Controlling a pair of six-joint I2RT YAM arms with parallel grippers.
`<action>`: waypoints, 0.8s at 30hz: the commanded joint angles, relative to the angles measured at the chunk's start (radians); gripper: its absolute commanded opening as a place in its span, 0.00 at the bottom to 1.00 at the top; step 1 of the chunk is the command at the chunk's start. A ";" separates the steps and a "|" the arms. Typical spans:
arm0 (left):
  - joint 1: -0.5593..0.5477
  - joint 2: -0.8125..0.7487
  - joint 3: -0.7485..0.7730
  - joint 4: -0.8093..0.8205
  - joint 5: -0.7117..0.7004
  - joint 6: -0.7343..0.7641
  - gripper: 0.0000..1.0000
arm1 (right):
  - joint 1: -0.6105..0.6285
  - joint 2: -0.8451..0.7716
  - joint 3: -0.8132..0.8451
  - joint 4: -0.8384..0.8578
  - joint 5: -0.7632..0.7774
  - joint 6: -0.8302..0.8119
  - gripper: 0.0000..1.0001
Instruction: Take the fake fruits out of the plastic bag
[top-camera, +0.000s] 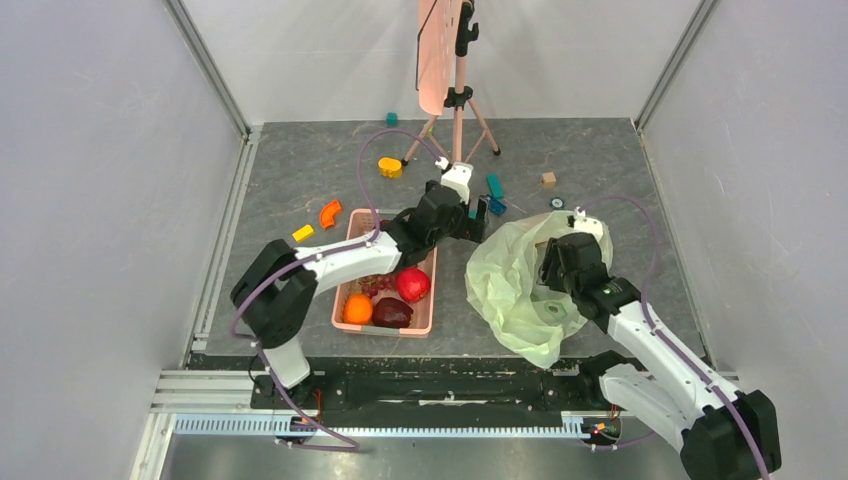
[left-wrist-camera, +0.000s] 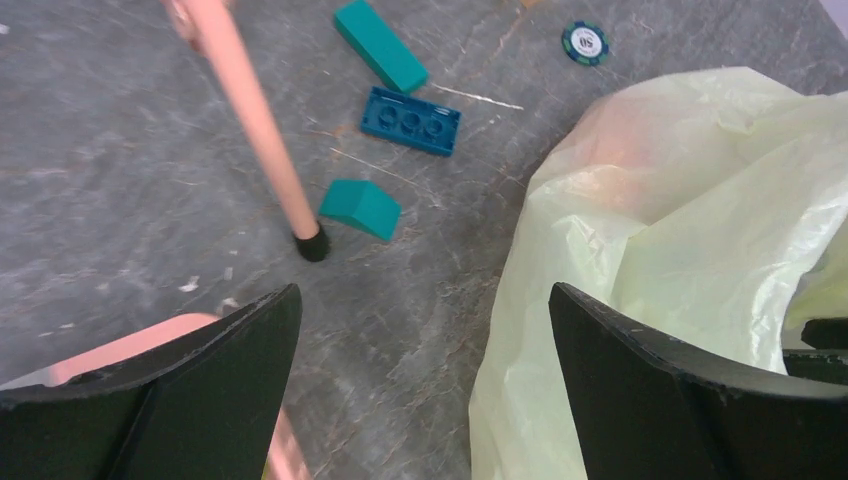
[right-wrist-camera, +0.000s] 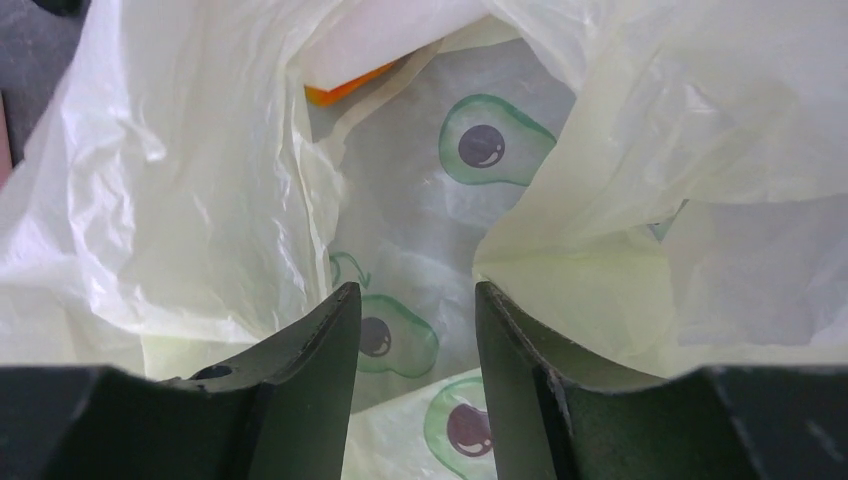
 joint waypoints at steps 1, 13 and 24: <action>0.003 0.068 0.038 0.117 0.143 -0.112 1.00 | -0.028 -0.003 0.002 0.049 0.048 0.062 0.49; -0.130 0.024 -0.168 0.219 0.188 -0.212 1.00 | -0.120 0.032 0.004 0.093 0.055 0.045 0.53; -0.314 -0.100 -0.335 0.284 0.136 -0.299 1.00 | -0.214 0.008 0.009 0.100 -0.033 0.006 0.54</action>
